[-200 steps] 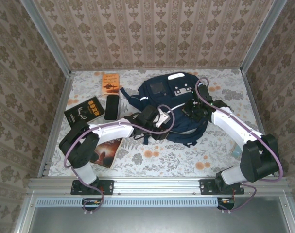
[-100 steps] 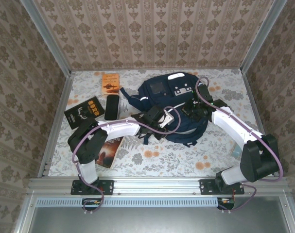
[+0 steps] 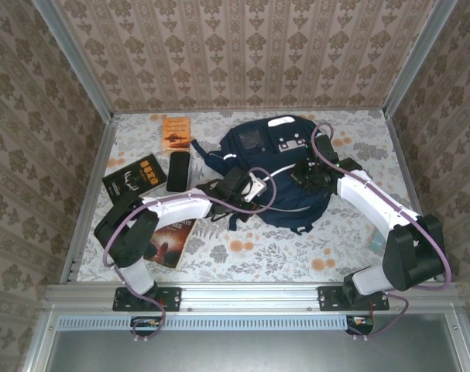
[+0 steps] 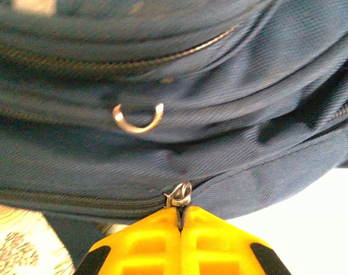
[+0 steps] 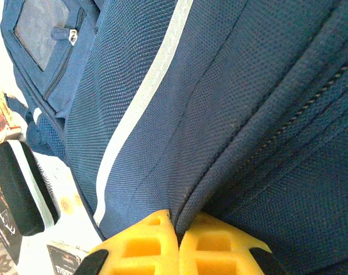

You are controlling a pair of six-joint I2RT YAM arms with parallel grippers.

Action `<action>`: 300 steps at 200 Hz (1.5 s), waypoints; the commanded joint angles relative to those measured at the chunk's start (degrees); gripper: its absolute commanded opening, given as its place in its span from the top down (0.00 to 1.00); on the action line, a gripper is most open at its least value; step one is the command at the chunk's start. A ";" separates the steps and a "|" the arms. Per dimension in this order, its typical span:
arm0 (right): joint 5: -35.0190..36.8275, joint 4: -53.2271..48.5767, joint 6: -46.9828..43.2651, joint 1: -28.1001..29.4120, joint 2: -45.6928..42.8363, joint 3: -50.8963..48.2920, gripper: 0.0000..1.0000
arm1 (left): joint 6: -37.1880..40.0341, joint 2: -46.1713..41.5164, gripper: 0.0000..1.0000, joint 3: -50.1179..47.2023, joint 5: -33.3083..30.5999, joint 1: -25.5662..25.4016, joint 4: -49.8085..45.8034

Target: Pack books, pencil case, and school supplies into a backpack

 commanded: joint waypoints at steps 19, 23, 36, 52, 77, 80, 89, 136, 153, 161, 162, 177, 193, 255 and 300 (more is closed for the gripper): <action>3.74 -0.65 -2.50 -0.84 -4.28 1.50 1.00 | -3.73 -0.48 1.00 -0.88 -8.78 4.01 -1.50; 3.71 -0.65 -2.50 -0.84 -4.26 1.54 1.00 | -4.15 -0.03 1.00 -0.51 -9.43 4.49 -1.80; 3.49 -0.56 -2.73 -0.89 -4.39 1.61 1.00 | -5.52 1.59 1.00 0.64 -10.90 5.98 -2.63; 3.02 -0.39 -2.84 -0.84 -4.60 1.48 1.00 | -6.53 3.28 1.00 1.76 -11.38 7.71 -2.58; 1.81 0.69 -2.77 -0.88 -4.20 1.36 1.00 | -7.08 5.17 1.00 4.30 -11.12 10.13 -2.85; 1.60 0.83 -2.69 -0.88 -4.04 1.36 1.00 | -6.98 5.23 1.00 4.59 -11.52 10.36 -3.08; 1.00 1.62 -2.40 -0.84 -3.50 1.35 1.00 | -6.96 5.49 1.00 5.84 -12.05 11.13 -3.61; -2.54 8.03 0.89 -0.78 2.92 1.65 1.00 | -8.81 2.07 0.52 8.16 -7.92 14.58 -8.34; -2.90 8.80 1.11 -0.62 4.79 2.46 1.00 | -11.17 -1.68 0.38 6.10 -8.03 15.78 -10.55; -2.99 8.69 0.78 -0.56 5.44 2.90 0.97 | -12.33 -3.73 0.34 4.82 -8.31 16.35 -11.58; -3.00 8.68 0.73 -0.59 5.46 3.00 0.96 | -12.63 -4.02 0.33 4.65 -8.35 16.42 -11.76; -3.17 8.58 -0.29 -0.53 5.70 3.03 0.77 | -16.14 -7.92 0.26 2.42 -10.99 17.55 -15.57; -2.95 8.21 -2.36 -0.43 4.78 2.68 0.54 | -19.78 -12.17 0.21 -0.03 -14.17 18.61 -20.97; 1.18 6.35 -11.46 1.22 -3.69 -0.89 0.16 | -32.42 -25.80 0.04 -14.42 -15.21 25.82 -31.16; 1.53 5.50 -12.50 4.75 -4.28 -0.60 0.14 | -37.82 -24.40 0.00 -20.33 -7.92 26.52 -26.73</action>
